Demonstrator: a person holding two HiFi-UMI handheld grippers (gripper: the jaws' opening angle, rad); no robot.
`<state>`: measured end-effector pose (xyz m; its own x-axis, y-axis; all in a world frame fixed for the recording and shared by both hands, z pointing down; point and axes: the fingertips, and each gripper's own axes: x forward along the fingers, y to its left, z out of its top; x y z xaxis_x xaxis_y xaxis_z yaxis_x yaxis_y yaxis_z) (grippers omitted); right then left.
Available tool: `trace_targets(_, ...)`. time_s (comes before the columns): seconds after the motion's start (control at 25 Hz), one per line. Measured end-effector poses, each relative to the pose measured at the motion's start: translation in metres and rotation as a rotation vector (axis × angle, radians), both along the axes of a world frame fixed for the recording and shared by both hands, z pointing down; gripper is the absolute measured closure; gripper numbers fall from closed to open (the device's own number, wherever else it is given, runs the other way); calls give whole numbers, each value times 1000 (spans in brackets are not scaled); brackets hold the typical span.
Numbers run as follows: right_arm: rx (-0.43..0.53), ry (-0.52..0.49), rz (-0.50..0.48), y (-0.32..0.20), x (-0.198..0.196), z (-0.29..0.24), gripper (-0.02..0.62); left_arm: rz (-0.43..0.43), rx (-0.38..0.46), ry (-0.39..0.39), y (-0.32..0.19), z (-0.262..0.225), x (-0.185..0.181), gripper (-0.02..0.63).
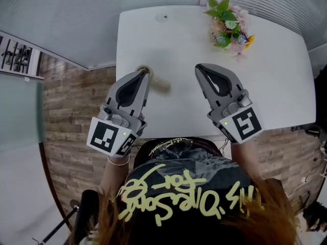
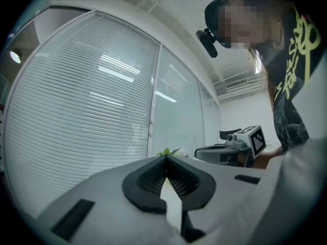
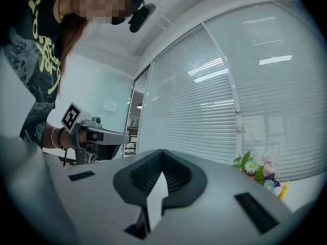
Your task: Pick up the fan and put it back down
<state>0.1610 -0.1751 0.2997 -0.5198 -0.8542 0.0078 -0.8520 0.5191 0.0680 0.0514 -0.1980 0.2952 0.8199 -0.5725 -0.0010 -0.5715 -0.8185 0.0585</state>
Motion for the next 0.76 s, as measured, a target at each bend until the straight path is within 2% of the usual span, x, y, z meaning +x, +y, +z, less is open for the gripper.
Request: trace_targets(0.76, -10, 0, 12, 5, -8, -2, 592, 0, -4, 6, 4, -2, -8, 614)
